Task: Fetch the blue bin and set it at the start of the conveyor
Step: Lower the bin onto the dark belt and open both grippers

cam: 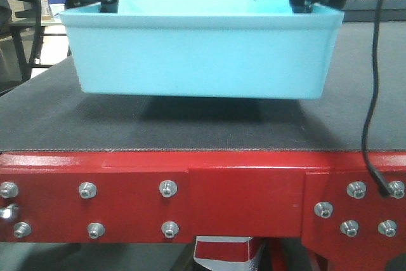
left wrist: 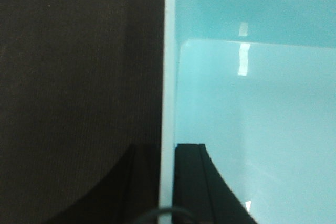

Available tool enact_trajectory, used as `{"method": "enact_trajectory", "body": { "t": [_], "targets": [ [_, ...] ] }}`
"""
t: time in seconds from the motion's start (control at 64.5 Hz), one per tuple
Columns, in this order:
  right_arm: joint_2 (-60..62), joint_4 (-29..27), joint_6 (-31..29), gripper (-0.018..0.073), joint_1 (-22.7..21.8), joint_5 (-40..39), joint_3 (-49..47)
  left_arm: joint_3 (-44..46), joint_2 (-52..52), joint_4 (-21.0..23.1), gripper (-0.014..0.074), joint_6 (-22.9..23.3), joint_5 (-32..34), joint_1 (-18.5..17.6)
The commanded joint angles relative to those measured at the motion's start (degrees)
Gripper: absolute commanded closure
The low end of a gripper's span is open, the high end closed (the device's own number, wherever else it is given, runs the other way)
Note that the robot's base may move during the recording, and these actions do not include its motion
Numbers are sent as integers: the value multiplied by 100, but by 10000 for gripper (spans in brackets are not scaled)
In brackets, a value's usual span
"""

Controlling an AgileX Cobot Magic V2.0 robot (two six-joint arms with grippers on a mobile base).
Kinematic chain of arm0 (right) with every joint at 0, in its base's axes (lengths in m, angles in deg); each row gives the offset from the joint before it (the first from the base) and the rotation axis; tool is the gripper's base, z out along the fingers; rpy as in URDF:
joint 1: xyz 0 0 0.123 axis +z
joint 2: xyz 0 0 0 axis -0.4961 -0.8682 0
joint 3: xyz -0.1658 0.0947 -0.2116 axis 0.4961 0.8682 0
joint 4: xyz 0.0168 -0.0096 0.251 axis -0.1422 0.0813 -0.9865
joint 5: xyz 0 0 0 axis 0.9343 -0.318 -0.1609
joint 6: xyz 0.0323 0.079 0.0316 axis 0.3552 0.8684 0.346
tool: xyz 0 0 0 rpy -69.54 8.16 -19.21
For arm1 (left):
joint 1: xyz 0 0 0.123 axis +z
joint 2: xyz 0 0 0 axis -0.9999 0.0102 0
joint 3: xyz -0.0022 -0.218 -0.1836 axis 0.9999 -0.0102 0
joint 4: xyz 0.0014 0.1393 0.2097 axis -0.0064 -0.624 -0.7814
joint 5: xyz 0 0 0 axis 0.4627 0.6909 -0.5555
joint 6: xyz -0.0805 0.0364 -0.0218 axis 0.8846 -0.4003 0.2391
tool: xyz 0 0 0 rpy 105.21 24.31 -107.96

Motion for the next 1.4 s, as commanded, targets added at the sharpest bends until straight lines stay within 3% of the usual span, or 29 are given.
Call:
{"method": "enact_trajectory", "body": {
  "t": [0.0, 0.109, 0.171, 0.341, 0.403, 0.496, 0.62, 0.775, 1.008, 1.132, 1.179, 1.334, 1.38],
  "targets": [
    [-38, -161, -36, 713, 132, -640, -23, 58, 27, 217, 703, 35, 608, -118],
    [-75, -114, -47, 713, 117, -726, -23, 58, 38, 217, 633, 35, 583, -118],
    [-99, -85, -47, 675, 73, -727, -23, 58, 37, 163, 535, 35, 583, -118],
    [-136, -85, -47, 350, -93, -552, -23, 58, 37, -129, 236, 47, 445, -118],
    [-136, -85, -47, 257, -156, -414, -35, 58, 37, -308, 205, 179, 307, -109],
    [-99, -72, -47, 195, -241, -371, -35, 58, 37, -590, 204, 252, 145, -109],
    [-36, 42, -47, 200, -264, -371, -35, 58, 37, -641, 204, 286, 21, -109],
    [228, 53, -47, 239, -264, -349, -35, 58, -129, -395, 253, 289, -33, -109],
    [925, 53, -523, 547, -244, -359, -35, 58, -830, -268, 517, 213, -104, -121],
    [1235, 53, -721, 730, -244, -359, -35, 58, -1177, 225, 702, -546, -93, -121],
    [1334, 23, -870, 725, -244, -359, -35, 58, -1265, 568, 706, -1006, -93, -121],
    [1836, -415, -2088, 725, -158, -840, 333, -41, -1600, 2510, 706, -3035, -67, -121],
    [2033, -453, -2153, 725, -118, -1143, 647, -130, -1700, 2971, 706, -3411, 48, -121]
  ]
}}
